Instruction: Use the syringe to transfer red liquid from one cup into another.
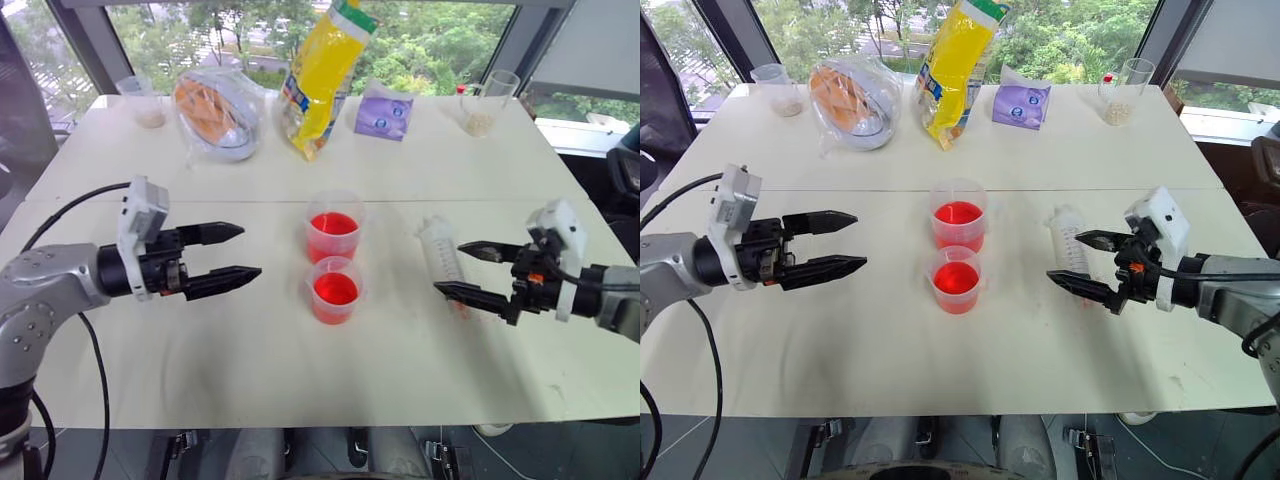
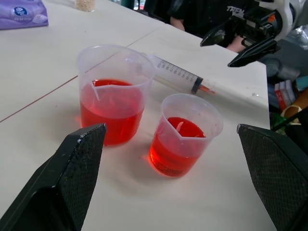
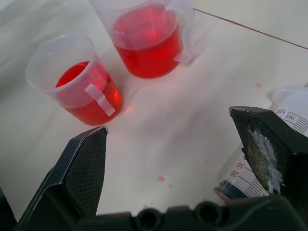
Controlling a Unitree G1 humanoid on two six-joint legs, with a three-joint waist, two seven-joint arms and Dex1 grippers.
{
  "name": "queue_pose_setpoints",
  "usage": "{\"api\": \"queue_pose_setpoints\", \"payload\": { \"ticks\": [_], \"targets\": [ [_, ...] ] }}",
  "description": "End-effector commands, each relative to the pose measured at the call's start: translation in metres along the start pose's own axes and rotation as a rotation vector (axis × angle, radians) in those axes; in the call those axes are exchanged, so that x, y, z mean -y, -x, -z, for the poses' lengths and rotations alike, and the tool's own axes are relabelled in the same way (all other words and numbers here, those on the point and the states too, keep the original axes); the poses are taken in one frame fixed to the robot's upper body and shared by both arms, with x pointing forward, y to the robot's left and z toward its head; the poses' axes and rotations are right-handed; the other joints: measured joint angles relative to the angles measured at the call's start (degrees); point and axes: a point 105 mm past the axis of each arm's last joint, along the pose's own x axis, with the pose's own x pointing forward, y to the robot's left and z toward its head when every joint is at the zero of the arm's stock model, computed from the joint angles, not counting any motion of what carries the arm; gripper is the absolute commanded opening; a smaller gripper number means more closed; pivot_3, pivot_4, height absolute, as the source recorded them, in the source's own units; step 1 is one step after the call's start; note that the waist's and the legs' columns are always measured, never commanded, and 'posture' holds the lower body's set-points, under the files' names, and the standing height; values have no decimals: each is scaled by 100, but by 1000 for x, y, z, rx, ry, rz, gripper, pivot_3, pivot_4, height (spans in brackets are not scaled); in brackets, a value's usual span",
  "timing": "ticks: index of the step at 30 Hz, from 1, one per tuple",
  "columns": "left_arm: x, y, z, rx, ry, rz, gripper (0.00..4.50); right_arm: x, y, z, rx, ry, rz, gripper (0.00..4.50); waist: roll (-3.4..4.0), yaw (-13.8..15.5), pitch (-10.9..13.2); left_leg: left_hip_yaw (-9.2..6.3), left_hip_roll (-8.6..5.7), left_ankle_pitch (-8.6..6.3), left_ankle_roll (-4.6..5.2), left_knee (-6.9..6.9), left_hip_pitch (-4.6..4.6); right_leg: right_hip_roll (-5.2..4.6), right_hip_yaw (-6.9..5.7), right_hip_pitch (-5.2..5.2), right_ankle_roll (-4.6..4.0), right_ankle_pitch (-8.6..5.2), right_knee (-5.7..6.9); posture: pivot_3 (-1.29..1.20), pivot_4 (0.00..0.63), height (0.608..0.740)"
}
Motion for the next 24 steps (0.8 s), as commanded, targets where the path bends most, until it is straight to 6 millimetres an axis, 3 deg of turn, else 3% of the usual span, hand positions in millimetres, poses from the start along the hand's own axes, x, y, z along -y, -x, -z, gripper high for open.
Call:
{"api": "queue_pose_setpoints", "payload": {
  "ticks": [1,8,24],
  "targets": [
    [-3,2,-8,18,-11,-16,4500,-3,3,-9,37,26,10,4416,-1,1,0,0,1,0,0,-1,0,0,1,0,0,0,0,0,150,740],
    [-4,0,-21,67,-8,0,4500,-6,0,-17,57,21,3,4416,-2,0,1,11,1,0,1,0,0,1,9,-7,-3,1,1,0,150,740],
    [-1,-10,-16,62,-17,57,4500,-3,-6,-17,31,-8,8,4416,-2,0,1,22,2,-3,5,-2,-1,2,20,-13,-4,1,1,0,150,740]
  ]
}}
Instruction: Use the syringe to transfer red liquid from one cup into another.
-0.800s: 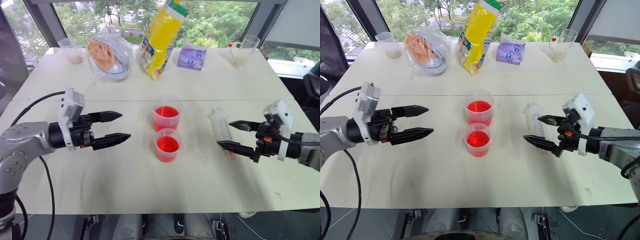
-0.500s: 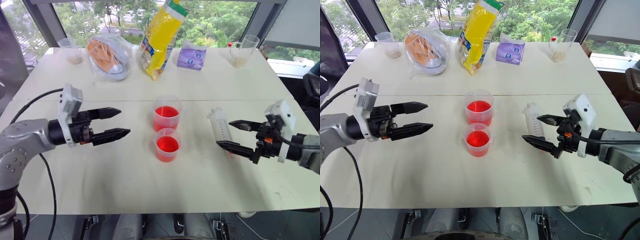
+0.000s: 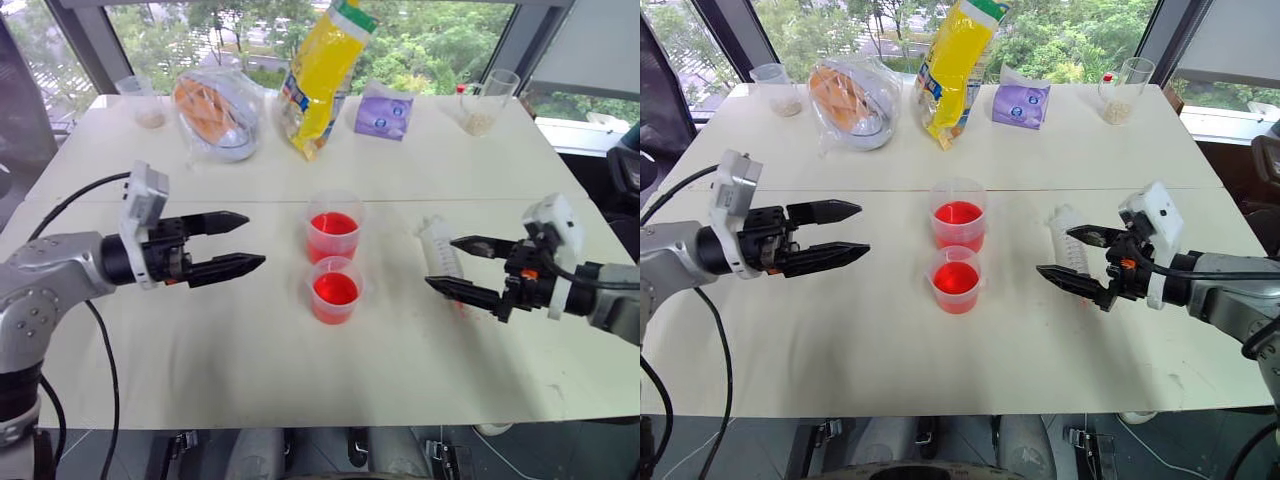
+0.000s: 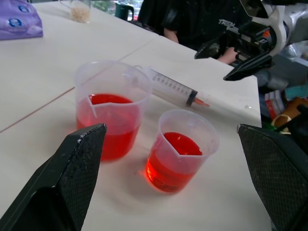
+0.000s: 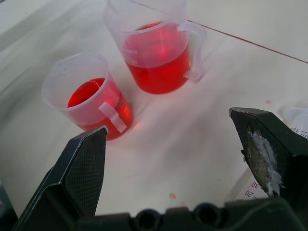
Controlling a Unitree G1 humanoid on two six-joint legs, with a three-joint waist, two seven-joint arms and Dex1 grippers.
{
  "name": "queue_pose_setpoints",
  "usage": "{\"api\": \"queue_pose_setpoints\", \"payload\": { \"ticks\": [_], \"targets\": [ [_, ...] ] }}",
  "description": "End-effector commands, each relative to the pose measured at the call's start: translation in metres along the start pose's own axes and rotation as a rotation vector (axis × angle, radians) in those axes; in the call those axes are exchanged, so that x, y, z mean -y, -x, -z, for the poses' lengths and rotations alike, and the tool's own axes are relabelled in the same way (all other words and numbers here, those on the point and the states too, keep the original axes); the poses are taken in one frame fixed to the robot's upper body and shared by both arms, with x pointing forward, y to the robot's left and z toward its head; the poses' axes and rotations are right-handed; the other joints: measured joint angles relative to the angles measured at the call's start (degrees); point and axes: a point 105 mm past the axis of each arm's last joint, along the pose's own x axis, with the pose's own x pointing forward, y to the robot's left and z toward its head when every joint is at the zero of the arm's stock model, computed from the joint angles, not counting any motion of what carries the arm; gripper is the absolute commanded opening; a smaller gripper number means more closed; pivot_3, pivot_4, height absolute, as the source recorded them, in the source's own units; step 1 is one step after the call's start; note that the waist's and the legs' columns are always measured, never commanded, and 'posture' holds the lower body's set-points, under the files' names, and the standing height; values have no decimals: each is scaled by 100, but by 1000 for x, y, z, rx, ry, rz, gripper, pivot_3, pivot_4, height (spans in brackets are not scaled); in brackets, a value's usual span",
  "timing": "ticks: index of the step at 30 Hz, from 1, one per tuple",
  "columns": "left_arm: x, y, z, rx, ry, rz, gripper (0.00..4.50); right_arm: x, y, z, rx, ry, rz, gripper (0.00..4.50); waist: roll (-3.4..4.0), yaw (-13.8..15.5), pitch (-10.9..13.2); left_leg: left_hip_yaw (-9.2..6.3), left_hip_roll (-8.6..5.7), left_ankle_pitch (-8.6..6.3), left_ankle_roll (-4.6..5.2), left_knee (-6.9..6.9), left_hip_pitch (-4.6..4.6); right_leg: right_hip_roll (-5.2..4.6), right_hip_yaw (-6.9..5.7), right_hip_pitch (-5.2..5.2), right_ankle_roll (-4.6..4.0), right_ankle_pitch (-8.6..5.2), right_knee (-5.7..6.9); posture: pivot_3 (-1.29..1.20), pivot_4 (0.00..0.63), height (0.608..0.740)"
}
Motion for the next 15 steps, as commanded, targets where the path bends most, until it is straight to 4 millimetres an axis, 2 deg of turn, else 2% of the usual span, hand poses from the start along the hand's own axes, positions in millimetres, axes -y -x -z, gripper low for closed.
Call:
{"api": "queue_pose_setpoints", "payload": {
  "ticks": [1,5,12,15],
  "targets": [
    [0,-2,-8,29,-50,7,4500,5,2,-8,-3,19,28,4416,0,0,0,0,0,0,0,0,0,0,0,0,0,0,0,0,150,740],
    [0,-5,-6,35,-58,15,4500,19,-2,-4,-79,0,105,4416,0,-7,0,2,0,0,0,1,0,0,1,-1,-3,1,0,0,150,740],
    [-5,-13,-10,67,-69,47,4500,42,-20,0,-296,-146,178,4416,-1,-9,-1,10,2,0,1,1,-2,1,8,-14,-12,6,4,0,150,740],
    [-6,-20,-7,82,-76,58,4500,68,-36,7,-385,-279,302,4416,-2,-40,-1,19,3,0,1,0,-3,3,14,-17,-12,8,3,0,150,740]
  ]
}}
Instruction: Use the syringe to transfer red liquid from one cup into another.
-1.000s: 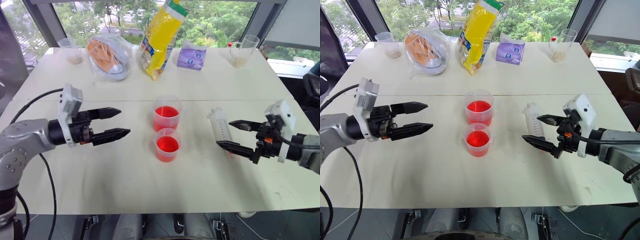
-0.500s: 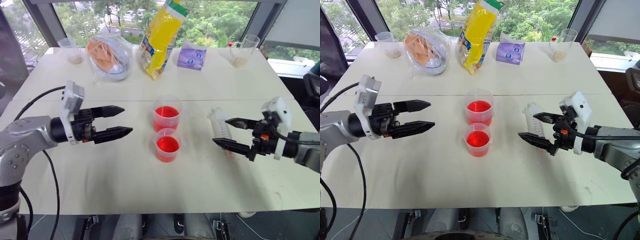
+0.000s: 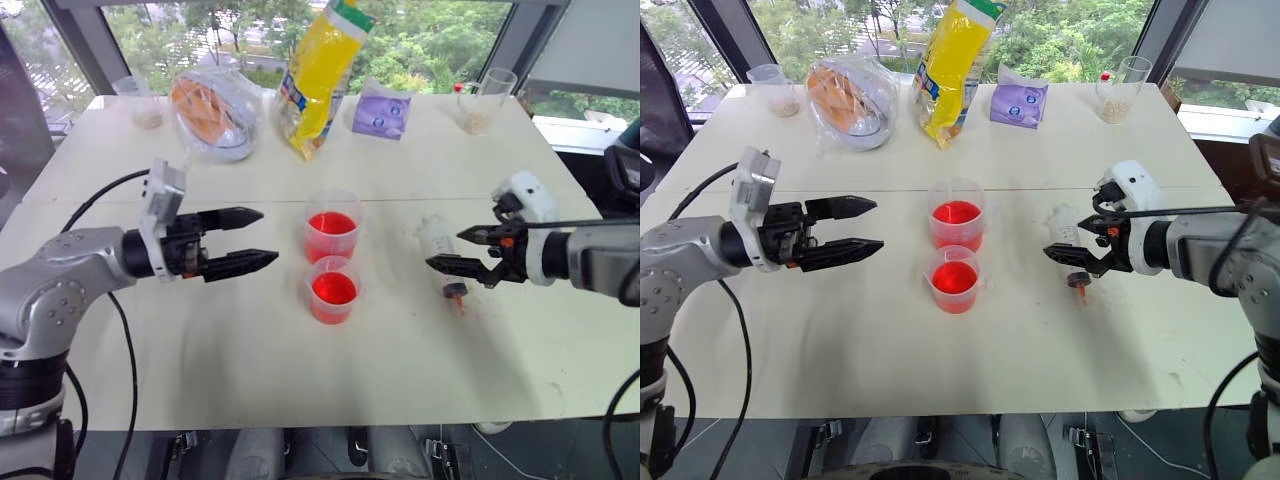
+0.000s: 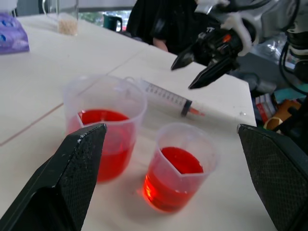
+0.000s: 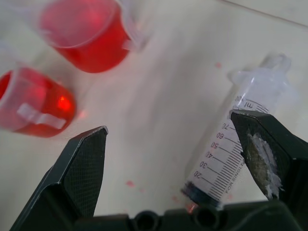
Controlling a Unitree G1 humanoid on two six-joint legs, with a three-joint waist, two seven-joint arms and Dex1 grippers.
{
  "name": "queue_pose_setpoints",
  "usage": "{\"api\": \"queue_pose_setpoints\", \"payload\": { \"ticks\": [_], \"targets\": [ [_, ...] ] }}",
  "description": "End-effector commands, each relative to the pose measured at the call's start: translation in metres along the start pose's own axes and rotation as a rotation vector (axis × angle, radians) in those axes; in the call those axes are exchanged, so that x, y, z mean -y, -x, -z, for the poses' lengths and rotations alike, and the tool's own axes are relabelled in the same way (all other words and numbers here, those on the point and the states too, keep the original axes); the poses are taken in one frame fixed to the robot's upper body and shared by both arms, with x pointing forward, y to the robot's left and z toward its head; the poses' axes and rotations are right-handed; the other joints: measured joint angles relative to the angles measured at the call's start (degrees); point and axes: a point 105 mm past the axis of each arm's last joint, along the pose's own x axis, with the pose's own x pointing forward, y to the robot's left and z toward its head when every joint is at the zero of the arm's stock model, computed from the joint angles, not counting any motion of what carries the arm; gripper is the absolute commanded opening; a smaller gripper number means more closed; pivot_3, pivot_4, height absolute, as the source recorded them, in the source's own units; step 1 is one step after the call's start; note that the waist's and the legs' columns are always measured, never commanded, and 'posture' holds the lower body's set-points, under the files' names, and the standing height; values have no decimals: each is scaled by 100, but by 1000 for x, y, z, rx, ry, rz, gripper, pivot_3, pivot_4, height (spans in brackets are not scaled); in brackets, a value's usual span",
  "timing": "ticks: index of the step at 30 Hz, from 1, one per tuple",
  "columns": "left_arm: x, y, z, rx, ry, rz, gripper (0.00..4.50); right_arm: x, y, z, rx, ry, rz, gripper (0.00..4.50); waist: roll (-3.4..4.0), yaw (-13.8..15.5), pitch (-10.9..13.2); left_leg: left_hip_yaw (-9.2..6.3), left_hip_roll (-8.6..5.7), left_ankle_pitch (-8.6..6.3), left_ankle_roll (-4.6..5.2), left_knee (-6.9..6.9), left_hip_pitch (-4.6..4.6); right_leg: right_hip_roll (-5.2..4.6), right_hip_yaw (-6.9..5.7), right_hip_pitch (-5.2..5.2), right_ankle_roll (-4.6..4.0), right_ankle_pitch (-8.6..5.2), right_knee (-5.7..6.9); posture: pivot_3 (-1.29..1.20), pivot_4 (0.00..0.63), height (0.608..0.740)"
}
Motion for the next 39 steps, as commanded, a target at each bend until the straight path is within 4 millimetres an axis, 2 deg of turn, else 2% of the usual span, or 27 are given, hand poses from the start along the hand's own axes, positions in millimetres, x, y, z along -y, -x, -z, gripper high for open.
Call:
{"api": "queue_pose_setpoints", "payload": {
  "ticks": [1,10,20,21,22,25,27,30,32,35,38,39],
  "targets": [
    [3,-7,-4,33,-43,24,4500,27,-15,4,-119,-128,150,4416,-1,7,1,3,-1,0,0,0,-2,0,4,-2,-1,1,0,0,150,740],
    [7,-10,5,67,-43,-5,4500,45,-42,-1,-235,-141,238,4416,-1,13,1,8,-4,-10,19,0,-12,1,5,-9,25,15,1,0,150,740],
    [11,-5,10,78,-50,-57,4500,49,-71,12,-319,-105,218,4416,-1,-5,0,9,-4,-11,19,1,-10,2,5,-9,26,15,3,0,150,740],
    [11,-5,10,77,-52,-60,4500,49,-72,12,-320,-103,215,3922,-1,-9,0,9,-4,-10,19,2,-10,2,5,-8,26,16,3,0,150,740],
    [11,-5,10,76,-54,-62,4500,49,-74,12,-319,-97,215,3720,-1,-13,0,9,-4,-10,19,2,-10,2,5,-8,26,16,3,0,150,740],
    [10,-4,8,73,-61,-66,4500,47,-77,12,-320,-97,202,2251,-1,-19,0,9,-4,-10,19,2,-7,2,5,-8,26,16,5,0,150,740],
    [8,-3,6,70,-68,-68,4500,46,-77,12,-317,-106,198,1444,-1,-39,0,10,-3,-10,19,2,-5,3,5,-7,26,16,7,0,150,740],
    [3,-2,2,68,-79,-69,4500,46,-71,6,-290,-116,198,1400,-1,-78,0,9,-2,-10,19,2,-5,4,5,-7,27,16,8,0,150,740],
    [-1,0,-3,69,-89,-72,4500,45,-65,-4,-248,-111,199,1400,0,-86,1,9,-3,-10,19,2,-5,4,5,-7,27,16,9,0,150,740],
    [-8,3,-12,78,-105,-77,4500,38,-52,-36,-89,-43,166,1400,3,-98,2,11,-3,-10,19,2,-9,4,5,-11,27,16,8,0,150,740],
    [-14,4,-23,80,-130,-79,4500,20,-26,-99,267,92,123,1400,5,-112,4,10,-2,-10,18,0,-8,4,5,-12,28,16,9,0,150,740],
    [-16,4,-25,79,-134,-79,4500,15,-18,-112,348,123,117,1400,5,-114,4,14,-2,-10,18,-1,-9,4,5,-14,29,16,9,0,150,740]
  ]
}}
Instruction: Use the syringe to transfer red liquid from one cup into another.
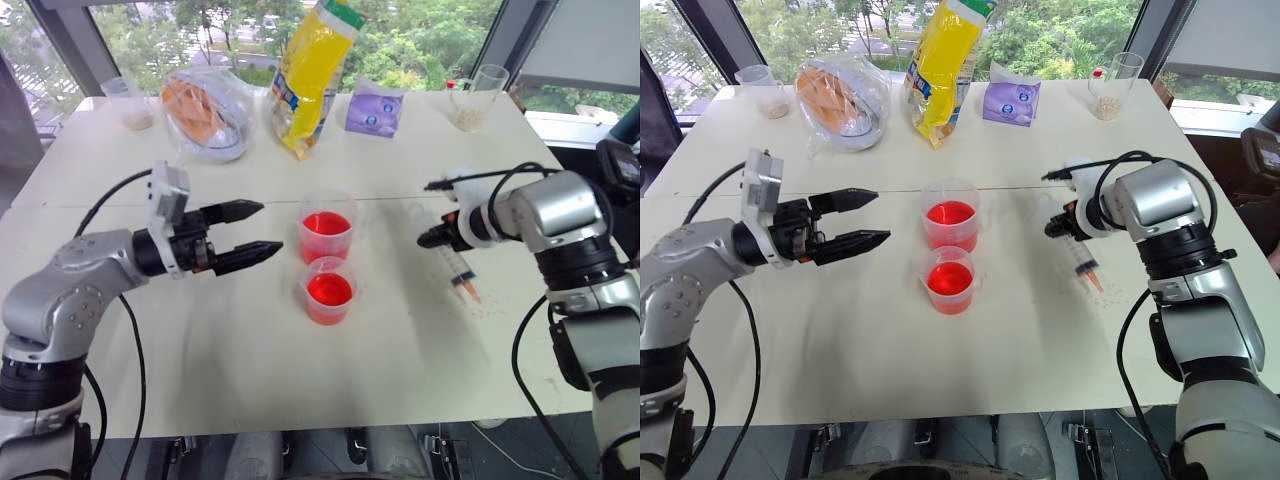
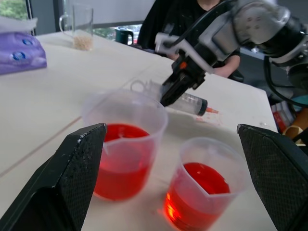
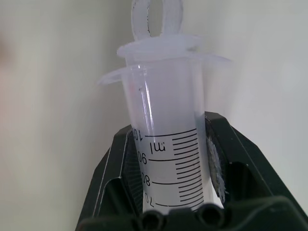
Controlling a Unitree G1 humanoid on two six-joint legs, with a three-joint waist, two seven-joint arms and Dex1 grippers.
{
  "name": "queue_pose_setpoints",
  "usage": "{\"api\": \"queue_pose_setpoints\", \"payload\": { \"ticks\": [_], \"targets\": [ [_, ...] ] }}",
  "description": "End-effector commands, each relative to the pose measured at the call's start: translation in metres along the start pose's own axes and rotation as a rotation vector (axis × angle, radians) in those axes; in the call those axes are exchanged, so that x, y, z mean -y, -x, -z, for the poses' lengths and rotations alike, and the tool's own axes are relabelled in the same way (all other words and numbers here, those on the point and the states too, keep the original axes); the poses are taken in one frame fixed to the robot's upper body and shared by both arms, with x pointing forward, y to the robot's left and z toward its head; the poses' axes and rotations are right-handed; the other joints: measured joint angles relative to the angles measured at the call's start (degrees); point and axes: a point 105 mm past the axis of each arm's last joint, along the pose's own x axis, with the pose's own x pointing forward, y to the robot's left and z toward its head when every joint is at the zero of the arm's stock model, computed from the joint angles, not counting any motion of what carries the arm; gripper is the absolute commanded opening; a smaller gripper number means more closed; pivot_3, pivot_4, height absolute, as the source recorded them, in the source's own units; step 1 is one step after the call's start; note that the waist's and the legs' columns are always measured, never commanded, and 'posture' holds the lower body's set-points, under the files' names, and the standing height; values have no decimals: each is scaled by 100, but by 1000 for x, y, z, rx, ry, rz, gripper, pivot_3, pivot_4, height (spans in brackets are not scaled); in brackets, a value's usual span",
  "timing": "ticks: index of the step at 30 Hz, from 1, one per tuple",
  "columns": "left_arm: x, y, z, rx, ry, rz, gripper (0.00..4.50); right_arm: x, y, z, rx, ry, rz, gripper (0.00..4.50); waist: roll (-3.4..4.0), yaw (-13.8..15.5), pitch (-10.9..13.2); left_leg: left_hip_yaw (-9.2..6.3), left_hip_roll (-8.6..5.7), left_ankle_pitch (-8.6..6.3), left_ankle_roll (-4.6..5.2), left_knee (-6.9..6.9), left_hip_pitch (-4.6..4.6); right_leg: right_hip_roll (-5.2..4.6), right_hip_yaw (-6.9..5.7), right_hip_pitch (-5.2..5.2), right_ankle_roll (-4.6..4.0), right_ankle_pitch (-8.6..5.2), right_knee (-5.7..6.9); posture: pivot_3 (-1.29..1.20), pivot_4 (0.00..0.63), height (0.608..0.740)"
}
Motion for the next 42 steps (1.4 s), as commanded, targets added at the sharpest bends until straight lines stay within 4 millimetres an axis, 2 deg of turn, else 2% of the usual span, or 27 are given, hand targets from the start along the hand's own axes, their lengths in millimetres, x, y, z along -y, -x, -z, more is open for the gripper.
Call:
{"api": "queue_pose_setpoints", "payload": {
  "ticks": [1,2,4,7,11,13,18,22,25,34,42],
  "targets": [
    [-5,4,-19,22,-69,-1,4500,-18,43,-75,423,124,-48,1400,0,-1,0,-1,0,0,0,-1,0,1,0,0,0,0,0,0,150,740],
    [-7,3,-21,19,-78,5,4500,-32,57,-98,599,137,-96,1400,0,0,0,-1,0,0,0,-2,1,3,0,0,1,0,1,0,150,740],
    [-9,1,-26,16,-90,12,4500,-51,78,-124,843,125,-187,1400,-2,-12,-1,-1,2,0,-1,-3,2,9,0,1,1,0,0,0,150,740],
    [-12,1,-30,12,-105,16,4500,-72,84,-133,1005,80,-301,1400,-3,-5,-1,-3,8,3,-6,-4,3,14,0,1,1,0,4,0,150,740],
    [-15,2,-35,11,-119,14,4500,-89,78,-140,1143,-20,-406,1400,-2,5,-1,-4,8,6,-11,-4,3,9,0,5,1,0,4,0,150,740],
    [-15,2,-38,9,-127,15,4500,-96,68,-137,1165,-41,-424,1400,-2,6,-1,-2,7,6,-11,-4,3,5,1,5,4,3,3,0,150,740],
    [-16,5,-40,0,-140,10,4500,-108,43,-113,1154,-45,-450,1400,-1,-5,0,-4,5,6,-11,-5,3,4,2,6,4,3,2,0,150,740],
    [-16,3,-42,-2,-145,11,4500,-125,23,-82,1097,-44,-486,1400,0,-12,1,-4,7,7,-12,-5,4,5,3,4,4,3,5,0,150,740],
    [-19,-2,-42,8,-149,7,4500,-130,12,-68,1060,-30,-486,1400,1,-13,1,-4,7,9,-15,-5,4,6,3,4,4,3,7,0,150,740],
    [-26,-28,-53,68,-161,29,4500,-132,-11,-44,957,67,-450,1400,0,6,0,-7,4,12,-21,-3,7,7,3,7,4,3,7,0,150,740],
    [-36,-55,-58,102,-159,41,4500,-134,-18,-35,910,141,-445,1400,0,-5,0,-4,0,13,-21,-3,8,11,5,6,4,3,9,0,150,740]
  ]
}}
